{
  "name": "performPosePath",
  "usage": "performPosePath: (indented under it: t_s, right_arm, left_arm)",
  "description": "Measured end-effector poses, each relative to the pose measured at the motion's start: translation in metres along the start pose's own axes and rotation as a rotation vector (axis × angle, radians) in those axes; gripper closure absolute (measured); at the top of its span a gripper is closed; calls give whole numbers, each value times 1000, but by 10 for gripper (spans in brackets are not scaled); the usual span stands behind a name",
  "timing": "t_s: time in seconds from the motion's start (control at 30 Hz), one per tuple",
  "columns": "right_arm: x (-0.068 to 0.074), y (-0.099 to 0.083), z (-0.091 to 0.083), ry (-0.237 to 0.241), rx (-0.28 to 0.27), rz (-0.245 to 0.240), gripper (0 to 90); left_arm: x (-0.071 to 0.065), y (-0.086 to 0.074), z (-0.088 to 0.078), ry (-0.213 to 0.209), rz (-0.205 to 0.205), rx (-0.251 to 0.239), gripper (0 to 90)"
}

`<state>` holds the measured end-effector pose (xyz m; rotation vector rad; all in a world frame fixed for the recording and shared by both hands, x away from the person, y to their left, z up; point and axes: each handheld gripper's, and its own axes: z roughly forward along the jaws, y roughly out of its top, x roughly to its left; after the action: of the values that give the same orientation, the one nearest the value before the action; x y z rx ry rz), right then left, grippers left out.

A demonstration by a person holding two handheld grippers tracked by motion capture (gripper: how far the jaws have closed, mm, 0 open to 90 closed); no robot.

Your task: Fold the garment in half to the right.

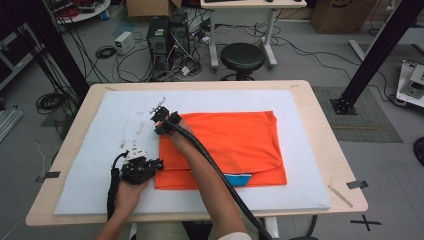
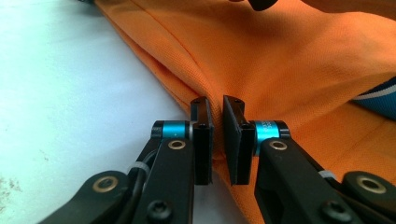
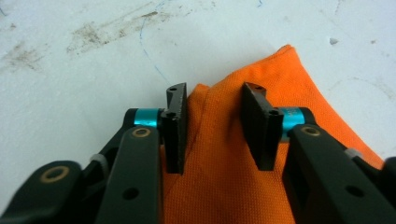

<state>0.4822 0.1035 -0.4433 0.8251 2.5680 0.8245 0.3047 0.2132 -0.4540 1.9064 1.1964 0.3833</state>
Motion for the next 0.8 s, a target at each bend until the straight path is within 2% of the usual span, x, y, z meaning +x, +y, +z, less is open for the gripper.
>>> performPosePath:
  t_s: [0.1, 0.17, 0.23, 0.4, 0.5, 0.7, 0.8]
  right_arm:
    - [-1, -1, 1, 11, -5, 14, 674]
    - [-2, -1, 0, 12, -7, 20, 748]
    - [-3, -1, 0, 6, -13, 32, 780]
    - [-4, -2, 0, 4, -22, 33, 802]
    - [-7, -3, -1, 19, -28, 55, 811]
    - [-13, -5, -8, 46, -56, 77, 815]
    - [-18, -6, -14, 60, -78, 92, 815]
  left_arm:
    - [-1, 0, 0, 4, 2, -3, 823]
    - [-1, 0, 0, 7, 0, -10, 824]
    - [-1, 0, 0, 9, 3, -13, 823]
    - [-1, 1, 0, 8, 1, -24, 824]
    - [0, 2, -1, 2, 1, -37, 824]
    - [3, 5, -6, -45, -37, -72, 829]
    - [2, 10, -8, -82, -49, -96, 830]
